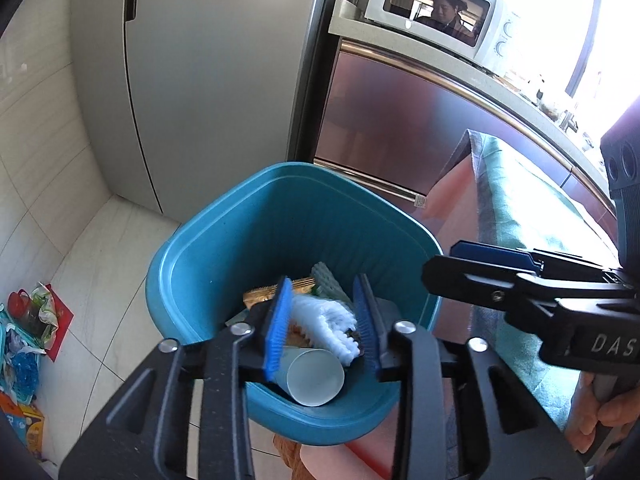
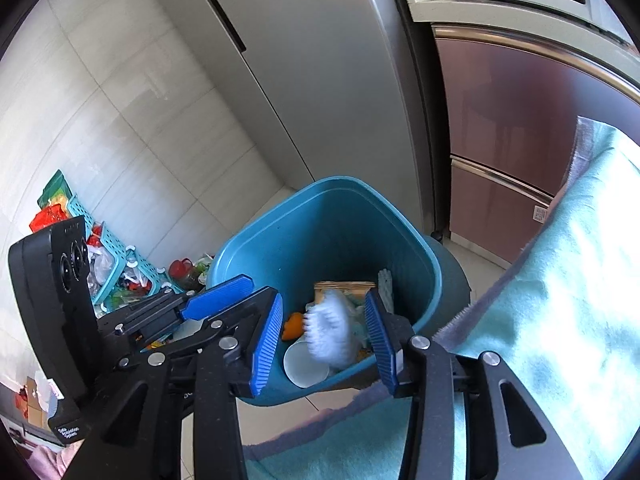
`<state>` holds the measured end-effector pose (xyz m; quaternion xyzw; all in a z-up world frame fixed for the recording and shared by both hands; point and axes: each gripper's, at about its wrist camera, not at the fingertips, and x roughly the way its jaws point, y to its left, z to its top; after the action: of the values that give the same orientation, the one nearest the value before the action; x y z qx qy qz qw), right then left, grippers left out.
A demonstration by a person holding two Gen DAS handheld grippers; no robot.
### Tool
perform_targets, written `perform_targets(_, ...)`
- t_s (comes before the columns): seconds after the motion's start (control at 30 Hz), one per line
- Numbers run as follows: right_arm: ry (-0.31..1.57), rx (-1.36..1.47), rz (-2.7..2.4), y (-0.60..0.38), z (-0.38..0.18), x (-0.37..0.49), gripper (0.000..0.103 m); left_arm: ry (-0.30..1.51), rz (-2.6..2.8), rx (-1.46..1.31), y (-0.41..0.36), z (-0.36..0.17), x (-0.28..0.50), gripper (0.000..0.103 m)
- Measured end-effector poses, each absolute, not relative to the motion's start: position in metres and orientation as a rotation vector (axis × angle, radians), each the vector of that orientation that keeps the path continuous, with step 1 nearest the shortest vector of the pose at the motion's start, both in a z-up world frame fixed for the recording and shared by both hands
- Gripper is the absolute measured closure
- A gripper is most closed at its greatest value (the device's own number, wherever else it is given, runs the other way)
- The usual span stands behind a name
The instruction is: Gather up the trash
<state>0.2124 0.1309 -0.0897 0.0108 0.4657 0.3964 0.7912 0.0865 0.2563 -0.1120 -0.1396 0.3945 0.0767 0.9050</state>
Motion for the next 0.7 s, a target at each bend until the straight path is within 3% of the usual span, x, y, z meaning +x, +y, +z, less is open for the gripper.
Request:
perform_targets(0.13, 0.974, 0.032, 0.86, 0.122, -0.084, 0.207, 0.062, 0.788, 0.158, -0.275, 0.254, -0.106, 0.081, 0.058)
perform_targets(0.3, 0.937, 0.068, 0.861, 0.105, -0.077, 0.199, 0.051, 0.732, 0.159, -0.276, 0.252, -0.094, 0.067, 0.038)
perform_targets(0.37, 0.92, 0.078, 0.859, 0.096, -0.074, 0.194, 0.048, 0.7, 0.155, -0.277, 0.251, -0.088, 0.057, 0.035)
perform_targets(0.53, 0.852, 0.078, 0.824, 0.067, -0.062, 0.179, 0.032, 0.618, 0.165, -0.24, 0.242, -0.07, 0.033, 0.007)
perform_targets(0.7, 0.734, 0.045, 0.746, 0.035, -0.047, 0.15, 0.007, 0.533, 0.143, -0.21, 0.221, -0.052, 0.013, 0.006)
